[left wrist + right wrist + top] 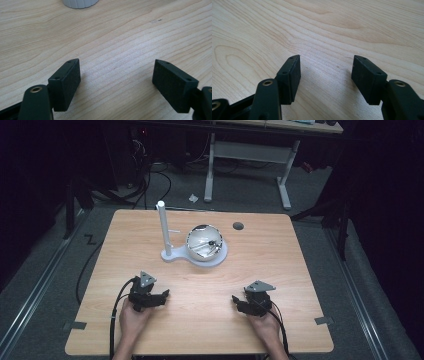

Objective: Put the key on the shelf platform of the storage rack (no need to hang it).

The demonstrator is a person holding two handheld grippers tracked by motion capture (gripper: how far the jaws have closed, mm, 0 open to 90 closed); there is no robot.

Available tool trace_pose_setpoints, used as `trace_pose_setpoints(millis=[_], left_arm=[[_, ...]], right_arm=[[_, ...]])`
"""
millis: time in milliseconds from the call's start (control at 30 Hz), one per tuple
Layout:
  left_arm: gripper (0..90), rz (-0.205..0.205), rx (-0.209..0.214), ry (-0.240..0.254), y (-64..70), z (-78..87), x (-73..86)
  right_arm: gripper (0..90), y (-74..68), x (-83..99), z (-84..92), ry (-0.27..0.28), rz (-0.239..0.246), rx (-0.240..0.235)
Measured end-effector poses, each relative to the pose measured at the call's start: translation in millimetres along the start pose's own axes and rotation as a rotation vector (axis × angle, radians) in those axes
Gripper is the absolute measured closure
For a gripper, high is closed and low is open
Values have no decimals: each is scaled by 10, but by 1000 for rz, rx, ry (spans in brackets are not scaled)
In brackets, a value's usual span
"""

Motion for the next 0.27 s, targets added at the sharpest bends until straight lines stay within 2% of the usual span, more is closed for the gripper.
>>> trace_pose_setpoints(millis=[267], left_arm=[[231, -1, 0, 0, 2, 1, 1]], right_arm=[[396, 3, 0, -1, -1, 0, 0]])
Point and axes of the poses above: each handheld gripper's, and its own axes: z roughly backward along the jaws, x roughly out of its underside, y roughly to its right, the point moved 3 cm from there along -z, roughly forward along the jaws, and after that the axes turned 2 degrees about -z, right-handed, at the moved point
